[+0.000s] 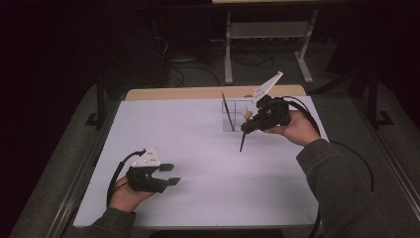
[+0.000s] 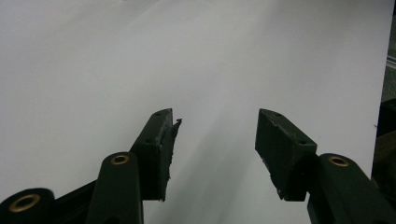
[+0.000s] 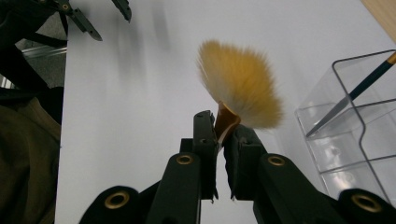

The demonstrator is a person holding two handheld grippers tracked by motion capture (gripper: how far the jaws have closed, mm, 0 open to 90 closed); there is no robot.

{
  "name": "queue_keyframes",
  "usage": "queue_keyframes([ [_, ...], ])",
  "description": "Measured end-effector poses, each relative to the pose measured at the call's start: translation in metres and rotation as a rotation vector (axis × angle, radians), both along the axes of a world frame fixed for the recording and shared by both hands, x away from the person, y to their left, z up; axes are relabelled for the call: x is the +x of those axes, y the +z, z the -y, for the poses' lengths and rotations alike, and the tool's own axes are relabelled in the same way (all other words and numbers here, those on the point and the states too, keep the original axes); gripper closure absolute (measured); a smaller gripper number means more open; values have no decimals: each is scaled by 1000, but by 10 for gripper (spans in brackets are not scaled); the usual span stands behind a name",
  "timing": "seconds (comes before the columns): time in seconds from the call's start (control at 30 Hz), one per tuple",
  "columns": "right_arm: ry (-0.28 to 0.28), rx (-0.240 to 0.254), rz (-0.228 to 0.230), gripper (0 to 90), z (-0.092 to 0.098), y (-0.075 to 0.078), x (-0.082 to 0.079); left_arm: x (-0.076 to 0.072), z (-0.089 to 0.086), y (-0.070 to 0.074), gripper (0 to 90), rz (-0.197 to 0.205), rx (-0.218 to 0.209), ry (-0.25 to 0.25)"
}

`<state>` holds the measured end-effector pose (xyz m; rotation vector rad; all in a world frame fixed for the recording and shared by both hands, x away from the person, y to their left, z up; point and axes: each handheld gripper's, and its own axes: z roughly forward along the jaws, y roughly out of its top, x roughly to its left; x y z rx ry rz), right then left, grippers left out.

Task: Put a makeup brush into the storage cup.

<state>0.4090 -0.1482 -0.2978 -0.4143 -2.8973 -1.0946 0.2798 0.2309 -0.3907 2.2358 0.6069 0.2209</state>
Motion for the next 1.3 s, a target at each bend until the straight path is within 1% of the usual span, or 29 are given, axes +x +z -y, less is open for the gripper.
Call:
queue_keyframes([
  [0.13,-10,-14,2,824,1,4,7,0,-2,-1,450,3,8,5],
  [0.2,-11,-19,7,824,1,6,10,0,-4,-1,443,4,4,10],
  [0.23,-20,-25,2,824,2,7,11,-1,-5,-1,438,0,2,13],
  [0.27,-18,-22,-3,824,2,8,12,-1,-6,-1,434,4,0,13],
  [0.37,-27,-24,4,824,3,11,16,-1,-7,-1,424,1,-1,19],
  [0.57,-41,-22,9,824,6,16,21,0,-10,-2,389,-8,-2,32],
  [0.6,-41,-16,9,824,7,17,23,1,-12,-3,384,-10,-8,38],
  [0.67,-47,-22,12,824,8,18,24,2,-13,-3,372,-11,-9,44],
  [0.77,-60,-22,4,824,9,20,27,2,-13,-3,350,-16,-12,48],
  [0.9,-68,-26,20,824,10,24,31,2,-15,-2,338,-14,-18,53],
  [0.93,-72,-22,16,824,10,25,32,2,-15,-2,333,-18,-18,54],
  [0.97,-72,-20,21,824,10,26,33,2,-16,-2,331,-16,-18,56],
  [1.03,-81,-31,15,824,10,29,35,2,-16,-2,328,-16,-20,61],
  [1.1,-82,-32,23,824,9,31,38,2,-18,-1,327,-11,-19,59],
  [1.13,-88,-34,14,824,9,32,38,2,-18,-1,326,-10,-22,60],
  [1.17,-89,-32,21,824,9,33,40,2,-18,-1,325,-11,-26,62],
  [1.3,-93,-37,23,824,8,34,45,1,-19,-1,322,-10,-32,65],
])
